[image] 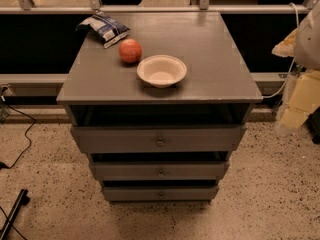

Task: Open top drawer

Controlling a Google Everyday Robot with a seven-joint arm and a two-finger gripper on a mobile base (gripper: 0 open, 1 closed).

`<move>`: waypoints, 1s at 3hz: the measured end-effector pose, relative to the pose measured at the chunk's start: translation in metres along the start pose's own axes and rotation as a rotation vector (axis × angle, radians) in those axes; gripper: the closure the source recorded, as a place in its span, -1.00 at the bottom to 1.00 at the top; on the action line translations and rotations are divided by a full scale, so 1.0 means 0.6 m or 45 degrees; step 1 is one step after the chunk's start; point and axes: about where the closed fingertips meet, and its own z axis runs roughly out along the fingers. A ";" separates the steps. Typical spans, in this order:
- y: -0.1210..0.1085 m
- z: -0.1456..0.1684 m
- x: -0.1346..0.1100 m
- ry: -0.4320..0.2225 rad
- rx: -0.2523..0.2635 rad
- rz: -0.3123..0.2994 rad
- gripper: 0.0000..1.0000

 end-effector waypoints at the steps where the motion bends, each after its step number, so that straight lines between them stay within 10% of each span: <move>1: 0.000 0.000 0.000 0.000 0.000 0.000 -1.00; 3: 0.015 0.064 -0.036 -0.149 0.076 0.005 -1.00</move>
Offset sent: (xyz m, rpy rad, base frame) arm 0.0470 0.0615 -0.0911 0.2628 -0.2518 -0.0121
